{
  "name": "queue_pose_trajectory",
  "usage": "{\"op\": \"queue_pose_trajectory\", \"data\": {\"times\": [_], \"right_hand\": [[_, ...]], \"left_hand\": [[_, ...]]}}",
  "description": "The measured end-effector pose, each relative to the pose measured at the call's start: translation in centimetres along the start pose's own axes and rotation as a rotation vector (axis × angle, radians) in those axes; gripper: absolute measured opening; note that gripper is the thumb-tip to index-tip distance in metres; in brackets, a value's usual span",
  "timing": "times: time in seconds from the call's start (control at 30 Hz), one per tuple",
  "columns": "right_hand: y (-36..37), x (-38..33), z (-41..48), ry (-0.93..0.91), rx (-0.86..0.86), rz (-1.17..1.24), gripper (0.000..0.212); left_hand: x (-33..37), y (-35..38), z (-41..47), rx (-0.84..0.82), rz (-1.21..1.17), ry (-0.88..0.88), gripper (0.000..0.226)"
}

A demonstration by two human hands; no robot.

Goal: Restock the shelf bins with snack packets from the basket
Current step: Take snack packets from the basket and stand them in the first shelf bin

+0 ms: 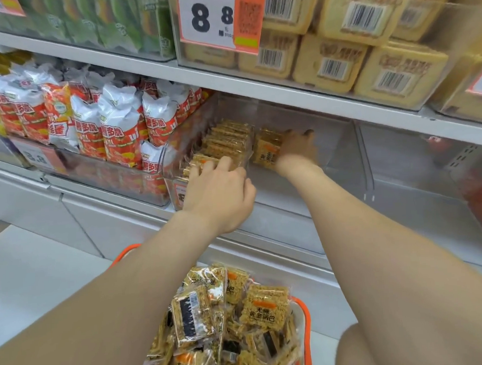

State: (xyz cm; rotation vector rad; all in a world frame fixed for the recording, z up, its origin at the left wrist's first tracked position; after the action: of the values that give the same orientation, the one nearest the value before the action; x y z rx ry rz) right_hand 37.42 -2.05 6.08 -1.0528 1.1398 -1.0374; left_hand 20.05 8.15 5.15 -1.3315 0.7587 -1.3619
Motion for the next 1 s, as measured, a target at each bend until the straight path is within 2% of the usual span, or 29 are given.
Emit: {"op": "queue_pose_trajectory", "data": {"times": [0.13, 0.2, 0.27, 0.37, 0.53, 0.67, 0.77, 0.9, 1.0], "right_hand": [[0.6, -0.3, 0.1, -0.003, 0.061, 0.131, 0.054], [0.8, 0.0, 0.3, -0.014, 0.073, 0.2, 0.05], [1.0, 0.4, 0.4, -0.062, 0.032, 0.227, 0.04], [0.9, 1.0, 0.0, -0.089, -0.029, 0.261, 0.048], [0.1, 1.5, -1.1, -0.162, -0.14, 0.214, 0.065], [-0.2, 1.2, -2.1, -0.226, -0.1, 0.067, 0.066], [-1.2, 1.0, -3.2, -0.253, -0.057, -0.014, 0.058], [-3.9, -0.1, -6.2, -0.456, 0.057, 0.032, 0.024], [-6.6, -1.0, -8.3, -0.601, 0.006, 0.087, 0.024]], "left_hand": [[0.0, 0.2, 0.1, 0.012, -0.005, 0.004, 0.06], [-0.1, 0.2, 0.2, 0.014, -0.012, 0.008, 0.06], [-0.2, 0.2, 0.2, 0.009, -0.022, 0.012, 0.061], [-0.2, 0.1, 0.1, 0.002, -0.016, 0.012, 0.061], [-0.3, -0.1, 0.1, -0.016, -0.01, 0.01, 0.06], [-0.1, -0.5, 0.0, 0.027, -0.067, 0.016, 0.043], [0.4, -1.2, -0.2, 0.099, -0.09, 0.055, 0.035], [1.1, -2.8, -1.5, 0.256, -0.141, 0.105, 0.022], [1.6, -4.0, -3.1, 0.269, -0.201, 0.056, 0.02]]}}
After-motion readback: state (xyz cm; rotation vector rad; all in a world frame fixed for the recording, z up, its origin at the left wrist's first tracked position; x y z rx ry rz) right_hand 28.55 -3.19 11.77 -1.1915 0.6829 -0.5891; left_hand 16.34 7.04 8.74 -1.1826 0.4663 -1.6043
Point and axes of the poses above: each hand's wrist, its own z-axis towards the middle knuckle, its own y-axis out of the palm, x = y × z, the point moved 1 cm from there along z, towards the middle knuckle, and after that the axes turned 9 degrees about -z, right-handed, at the moved point
